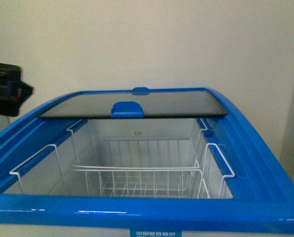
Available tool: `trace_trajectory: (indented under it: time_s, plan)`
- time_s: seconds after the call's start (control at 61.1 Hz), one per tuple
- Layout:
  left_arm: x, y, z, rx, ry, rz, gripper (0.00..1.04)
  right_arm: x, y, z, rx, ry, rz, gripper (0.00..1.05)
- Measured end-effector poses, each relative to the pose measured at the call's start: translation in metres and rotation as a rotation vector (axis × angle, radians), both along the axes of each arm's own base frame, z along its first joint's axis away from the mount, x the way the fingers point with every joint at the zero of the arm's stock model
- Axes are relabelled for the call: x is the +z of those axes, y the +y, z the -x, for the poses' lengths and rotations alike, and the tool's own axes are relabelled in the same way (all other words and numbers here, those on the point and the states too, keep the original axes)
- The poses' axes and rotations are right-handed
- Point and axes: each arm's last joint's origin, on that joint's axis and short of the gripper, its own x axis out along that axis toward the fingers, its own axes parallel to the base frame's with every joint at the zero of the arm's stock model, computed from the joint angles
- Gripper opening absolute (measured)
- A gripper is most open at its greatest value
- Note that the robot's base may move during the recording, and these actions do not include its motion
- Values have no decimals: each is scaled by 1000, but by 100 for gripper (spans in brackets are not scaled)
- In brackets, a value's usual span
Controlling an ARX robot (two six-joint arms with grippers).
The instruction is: Put drink in fridge
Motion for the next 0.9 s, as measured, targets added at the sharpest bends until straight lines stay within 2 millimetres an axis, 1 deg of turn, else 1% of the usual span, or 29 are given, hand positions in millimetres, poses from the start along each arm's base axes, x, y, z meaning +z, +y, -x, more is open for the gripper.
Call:
trace_trajectory:
  time_s: [0.049,0.082,0.131,0.147,0.213,0.229,0.278,0.294,0.344,0.36,0.425,0.442,0.491,0.507,0.573,0.589,0.638,0.654,0.687,0.703,0.736,0.753,0.802,0.851,0.9]
  plan:
    - [-6,7,37,76,-84,75,82,3,1,1,111,124,-13,43]
    - [-11,12,58,115,-128,112,75,3,2,-3,193,169,-11,43]
    - [-16,15,70,134,-146,127,70,3,3,-9,255,174,-3,43]
    - [-20,17,76,146,-149,139,66,5,4,-14,292,169,18,43]
    - [-28,18,86,156,-146,152,59,12,5,-26,347,143,70,43]
    - [-32,18,89,156,-140,156,56,17,6,-33,372,127,101,43]
    - [-40,18,94,152,-123,159,51,26,8,-44,406,94,145,43]
    - [-45,18,97,152,-111,162,47,33,9,-52,431,71,188,43]
    - [-52,18,101,153,-94,164,42,44,12,-65,468,40,245,43]
    - [-56,18,104,153,-87,166,38,51,14,-73,491,24,273,43]
    - [-62,18,109,153,-81,168,31,62,19,-91,550,13,339,43]
    - [-64,18,112,153,-82,169,27,66,22,-99,584,17,377,43]
    - [-65,18,116,153,-87,171,22,70,27,-112,640,36,420,43]
    - [-67,18,119,153,-90,172,19,72,31,-121,678,52,450,43]
    - [-69,18,124,153,-95,172,12,72,41,-138,756,88,515,43]
    - [-70,18,126,153,-96,173,8,70,46,-148,791,116,538,43]
    - [-72,18,130,152,-98,173,3,65,54,-163,843,160,597,43]
    - [-74,18,132,153,-98,178,3,60,59,-172,871,195,633,43]
    - [-76,18,134,152,-96,177,3,56,65,-181,898,228,658,43]
    - [-77,18,136,153,-96,177,3,51,70,-190,922,260,693,43]
    - [-79,18,139,153,-96,177,3,47,76,-199,949,287,736,43]
    - [-80,18,140,153,-95,177,3,43,81,-207,969,312,768,43]
    - [-82,18,144,153,-96,177,3,37,88,-218,992,344,814,43]
    - [-85,18,148,153,-99,177,3,31,99,-236,1013,376,882,43]
    - [-87,18,152,152,-99,178,3,26,108,-249,1020,386,925,43]
